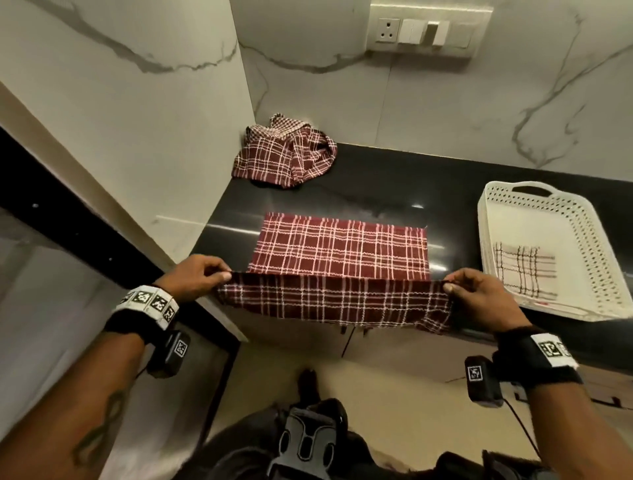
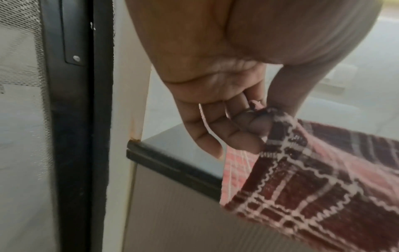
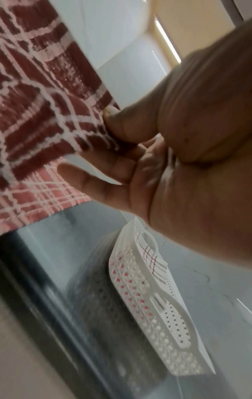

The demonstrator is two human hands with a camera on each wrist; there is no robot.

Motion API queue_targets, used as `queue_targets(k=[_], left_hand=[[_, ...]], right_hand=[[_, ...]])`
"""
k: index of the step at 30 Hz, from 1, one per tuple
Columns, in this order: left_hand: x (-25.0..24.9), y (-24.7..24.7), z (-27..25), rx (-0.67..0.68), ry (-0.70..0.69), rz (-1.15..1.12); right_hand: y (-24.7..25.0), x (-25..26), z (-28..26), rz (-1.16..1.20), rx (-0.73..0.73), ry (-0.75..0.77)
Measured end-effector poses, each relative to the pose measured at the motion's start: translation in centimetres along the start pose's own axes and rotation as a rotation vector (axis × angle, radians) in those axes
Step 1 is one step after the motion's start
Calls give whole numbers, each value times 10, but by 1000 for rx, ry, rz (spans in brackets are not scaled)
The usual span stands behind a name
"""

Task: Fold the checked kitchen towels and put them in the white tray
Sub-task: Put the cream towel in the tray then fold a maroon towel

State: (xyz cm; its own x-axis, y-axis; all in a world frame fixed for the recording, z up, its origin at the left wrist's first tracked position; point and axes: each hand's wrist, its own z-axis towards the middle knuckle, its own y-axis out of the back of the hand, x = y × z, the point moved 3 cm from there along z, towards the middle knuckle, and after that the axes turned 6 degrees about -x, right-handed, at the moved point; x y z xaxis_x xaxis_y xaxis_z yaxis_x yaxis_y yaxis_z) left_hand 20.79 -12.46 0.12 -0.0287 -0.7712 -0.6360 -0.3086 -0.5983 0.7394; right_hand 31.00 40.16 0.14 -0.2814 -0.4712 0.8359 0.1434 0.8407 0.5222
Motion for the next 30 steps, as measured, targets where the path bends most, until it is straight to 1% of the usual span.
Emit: queue_targets(k=[1,3,5,8,10,12,14,17,20,25,28,30], left_hand=[[-6,5,14,-70,-13,-41],[-16,14,50,-213,-34,-52],[-22,16,93,-293,-32,-53],[-26,7,155,-308,-3,-31],[-25,-7,191,-280,38,31],[-20,-23,216,-236,76,66],[-16,-38,229,-190,74,99],[-13,-48,239,-178,48,100],[-10,-48,243,-202,40,101],[-2,-40,244,-227,76,86],[6,-37,246,-215,116,102],[8,-36,247,-176,144,92]], right_hand=[[1,4,16,-1,-60,19],[-1,11,50,27,-160,34],[-7,16,86,-19,-239,28],[-19,12,140,-114,-324,-19],[-30,-1,170,-210,-334,-82],[-40,-16,191,-246,-328,-150],[-46,-28,202,-273,-349,-220],[-53,-35,209,-281,-391,-278],[-55,-39,210,-295,-412,-277],[-55,-37,211,-306,-394,-290],[-54,-36,211,-305,-382,-297],[-54,-30,212,-364,-363,-328]])
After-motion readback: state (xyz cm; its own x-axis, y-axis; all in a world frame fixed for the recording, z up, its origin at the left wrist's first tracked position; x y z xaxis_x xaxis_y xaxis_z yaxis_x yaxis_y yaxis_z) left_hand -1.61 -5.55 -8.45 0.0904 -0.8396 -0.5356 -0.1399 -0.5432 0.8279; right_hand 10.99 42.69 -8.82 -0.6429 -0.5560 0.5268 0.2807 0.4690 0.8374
